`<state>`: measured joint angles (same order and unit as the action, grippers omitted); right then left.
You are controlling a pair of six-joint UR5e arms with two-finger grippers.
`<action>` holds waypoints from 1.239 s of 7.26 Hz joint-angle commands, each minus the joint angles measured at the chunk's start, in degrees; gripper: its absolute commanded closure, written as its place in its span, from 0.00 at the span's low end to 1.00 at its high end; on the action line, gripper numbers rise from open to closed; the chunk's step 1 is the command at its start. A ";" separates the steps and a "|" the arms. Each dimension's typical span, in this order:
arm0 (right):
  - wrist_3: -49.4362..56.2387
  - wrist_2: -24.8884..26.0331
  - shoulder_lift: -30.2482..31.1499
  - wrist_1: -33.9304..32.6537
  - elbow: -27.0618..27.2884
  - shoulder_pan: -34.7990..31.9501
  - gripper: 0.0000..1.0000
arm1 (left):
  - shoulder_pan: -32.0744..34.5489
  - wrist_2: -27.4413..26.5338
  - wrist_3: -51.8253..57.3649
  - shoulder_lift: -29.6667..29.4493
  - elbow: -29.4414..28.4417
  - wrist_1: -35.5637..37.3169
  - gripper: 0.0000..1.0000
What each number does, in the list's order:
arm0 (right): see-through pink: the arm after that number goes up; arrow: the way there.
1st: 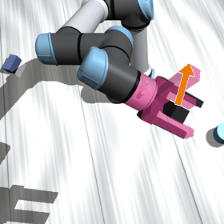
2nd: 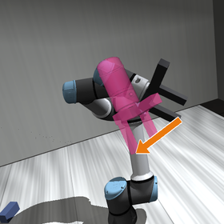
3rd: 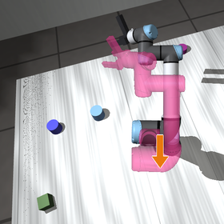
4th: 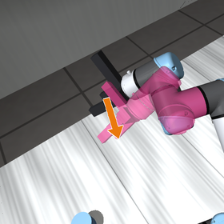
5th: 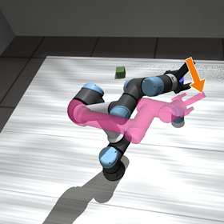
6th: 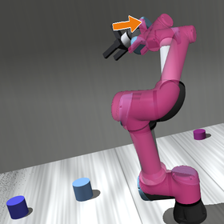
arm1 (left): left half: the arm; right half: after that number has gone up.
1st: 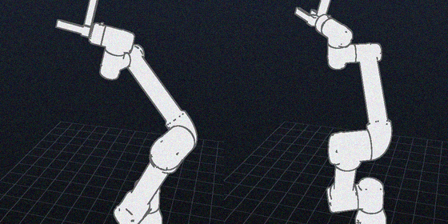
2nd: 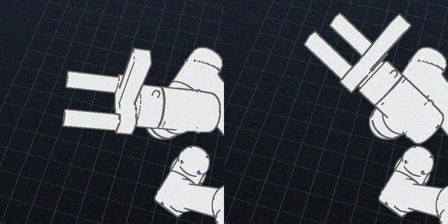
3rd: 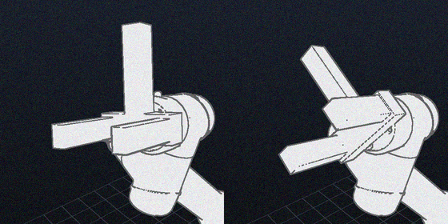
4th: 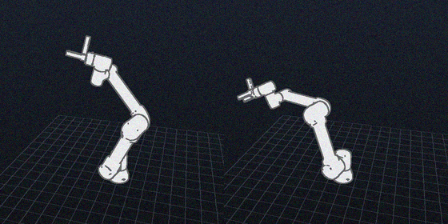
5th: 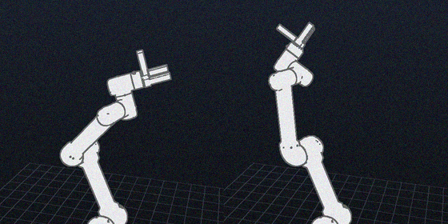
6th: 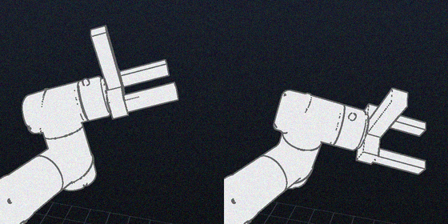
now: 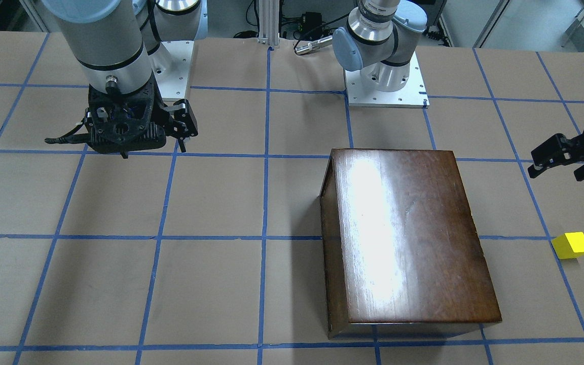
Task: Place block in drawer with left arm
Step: 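Move the left gripper off the cabinet top toward the drawer side, then lower the left gripper and grasp the white drawer handle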
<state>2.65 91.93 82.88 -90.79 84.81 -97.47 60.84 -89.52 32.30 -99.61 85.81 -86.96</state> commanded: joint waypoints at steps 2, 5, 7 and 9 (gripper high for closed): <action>-0.02 0.00 0.00 0.00 0.00 0.00 0.00 | -1.86 9.13 1.37 -5.06 4.00 2.22 0.02; -0.02 0.00 0.00 0.00 0.00 0.00 0.00 | -1.34 16.18 -4.60 -8.40 5.15 2.93 0.01; -0.02 0.00 0.00 0.00 0.00 0.00 0.00 | -0.72 17.45 -6.29 -9.89 5.07 3.20 0.00; -0.02 0.00 0.00 0.00 0.00 0.00 0.00 | -0.63 17.71 -6.37 -11.91 5.15 4.50 0.00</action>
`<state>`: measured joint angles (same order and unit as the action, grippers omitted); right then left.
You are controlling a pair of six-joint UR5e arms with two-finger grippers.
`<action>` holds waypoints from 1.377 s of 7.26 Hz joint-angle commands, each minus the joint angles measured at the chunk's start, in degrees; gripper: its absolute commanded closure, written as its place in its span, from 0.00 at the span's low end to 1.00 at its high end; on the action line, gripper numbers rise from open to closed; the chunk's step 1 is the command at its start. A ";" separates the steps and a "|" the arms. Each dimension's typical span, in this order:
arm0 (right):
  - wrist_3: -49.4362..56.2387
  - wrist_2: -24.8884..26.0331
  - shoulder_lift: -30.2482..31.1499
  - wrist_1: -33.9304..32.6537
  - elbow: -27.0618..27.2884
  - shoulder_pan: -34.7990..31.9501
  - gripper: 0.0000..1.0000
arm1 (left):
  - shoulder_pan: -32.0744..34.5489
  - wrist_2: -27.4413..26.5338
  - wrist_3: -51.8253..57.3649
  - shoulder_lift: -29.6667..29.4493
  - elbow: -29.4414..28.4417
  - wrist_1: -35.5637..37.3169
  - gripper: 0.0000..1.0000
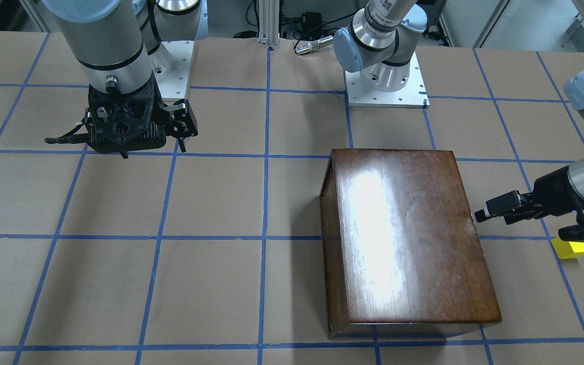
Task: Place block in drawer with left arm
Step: 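Lower the left gripper and grasp the white drawer handle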
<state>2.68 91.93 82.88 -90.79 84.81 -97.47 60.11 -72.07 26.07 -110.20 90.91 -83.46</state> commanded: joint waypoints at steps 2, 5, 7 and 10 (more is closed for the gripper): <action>0.04 0.00 0.00 0.00 0.00 0.00 0.00 | 0.18 0.27 0.03 -3.09 -0.03 1.80 0.00; 0.04 0.00 0.00 0.00 0.00 0.00 0.00 | 0.88 0.27 0.47 -4.93 -0.03 4.08 0.00; 0.04 0.00 0.00 0.00 0.00 0.00 0.00 | 0.80 0.09 2.56 -5.46 -0.03 5.67 0.00; -0.04 0.00 0.00 0.00 0.00 0.00 0.00 | -2.61 -0.17 5.92 -5.64 -0.03 6.38 0.00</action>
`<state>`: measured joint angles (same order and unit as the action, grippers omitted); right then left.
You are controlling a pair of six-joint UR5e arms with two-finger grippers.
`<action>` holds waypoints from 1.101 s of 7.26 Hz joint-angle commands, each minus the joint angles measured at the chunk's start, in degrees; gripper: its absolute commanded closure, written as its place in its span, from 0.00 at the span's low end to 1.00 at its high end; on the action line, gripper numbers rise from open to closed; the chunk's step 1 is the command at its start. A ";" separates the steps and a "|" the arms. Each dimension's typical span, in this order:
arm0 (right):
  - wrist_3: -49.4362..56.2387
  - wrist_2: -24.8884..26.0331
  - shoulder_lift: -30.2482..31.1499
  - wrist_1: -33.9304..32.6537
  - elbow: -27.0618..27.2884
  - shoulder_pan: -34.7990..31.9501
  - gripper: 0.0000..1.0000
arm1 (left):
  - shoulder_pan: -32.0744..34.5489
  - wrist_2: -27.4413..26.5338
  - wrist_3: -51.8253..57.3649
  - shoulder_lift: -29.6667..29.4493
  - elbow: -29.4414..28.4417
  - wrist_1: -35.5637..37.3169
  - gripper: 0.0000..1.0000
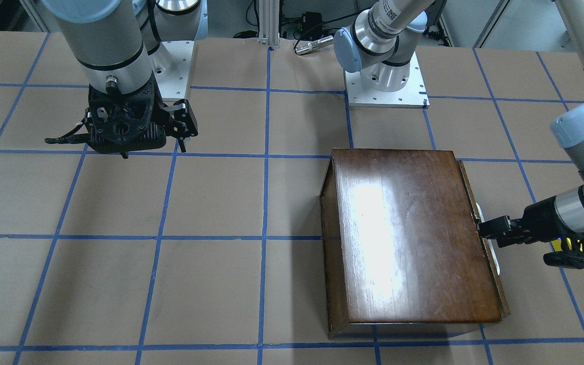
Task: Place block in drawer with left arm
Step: 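Pull the drawer open with the left gripper, away from the cabinet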
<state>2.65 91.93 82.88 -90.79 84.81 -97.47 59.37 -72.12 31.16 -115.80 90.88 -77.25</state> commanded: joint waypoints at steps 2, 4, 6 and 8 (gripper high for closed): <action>0.08 0.00 0.00 0.00 0.00 0.00 0.00 | -4.59 -0.30 1.18 -0.05 -0.26 0.26 0.00; 0.08 0.00 0.00 0.00 0.00 0.00 0.00 | -7.68 -0.30 4.86 -0.22 -0.35 0.17 0.00; 0.08 0.00 0.00 0.00 0.00 0.00 0.00 | -8.21 -0.56 4.96 -0.31 -0.70 0.26 0.00; -0.01 0.00 0.00 0.00 0.00 0.00 0.00 | -10.49 -0.56 6.44 -0.40 -0.79 0.26 0.00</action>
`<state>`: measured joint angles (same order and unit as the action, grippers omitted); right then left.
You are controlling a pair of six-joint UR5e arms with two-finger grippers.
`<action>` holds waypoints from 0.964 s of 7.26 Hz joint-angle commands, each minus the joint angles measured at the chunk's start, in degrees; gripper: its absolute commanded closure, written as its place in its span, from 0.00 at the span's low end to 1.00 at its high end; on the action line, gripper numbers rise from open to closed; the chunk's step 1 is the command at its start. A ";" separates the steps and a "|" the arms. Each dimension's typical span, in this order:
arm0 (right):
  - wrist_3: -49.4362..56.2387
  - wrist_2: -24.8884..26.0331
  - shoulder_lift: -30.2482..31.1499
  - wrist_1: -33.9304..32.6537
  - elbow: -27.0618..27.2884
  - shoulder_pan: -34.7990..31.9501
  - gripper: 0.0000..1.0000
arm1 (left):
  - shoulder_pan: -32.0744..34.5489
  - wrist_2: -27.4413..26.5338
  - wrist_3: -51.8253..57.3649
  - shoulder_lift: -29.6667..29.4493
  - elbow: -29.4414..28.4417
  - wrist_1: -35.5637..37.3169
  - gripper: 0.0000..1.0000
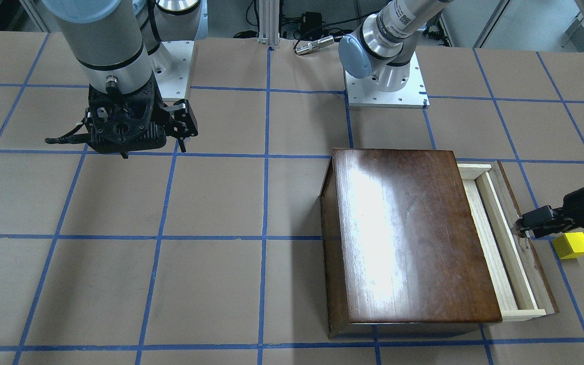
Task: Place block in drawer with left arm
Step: 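Pull the drawer open with the left gripper, away from the cabinet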
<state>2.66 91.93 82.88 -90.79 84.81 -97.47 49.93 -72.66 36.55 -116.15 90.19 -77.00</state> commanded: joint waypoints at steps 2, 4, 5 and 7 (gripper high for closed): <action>-0.02 0.00 0.00 0.00 0.00 0.00 0.00 | -1.94 -0.11 1.33 0.05 -0.19 0.10 0.00; 0.06 0.00 0.00 0.00 0.00 0.00 0.00 | -2.65 -1.07 1.07 1.44 -0.36 0.19 0.00; -0.02 0.00 0.00 0.00 0.00 0.00 0.00 | -2.56 -1.77 0.98 2.67 -0.45 0.10 0.00; 0.06 0.00 0.00 0.00 0.00 0.00 0.00 | -2.30 -4.31 1.06 8.19 -1.50 -3.65 0.00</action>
<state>2.70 91.93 82.89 -90.79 84.82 -97.47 47.52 -74.98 37.57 -111.41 89.36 -78.15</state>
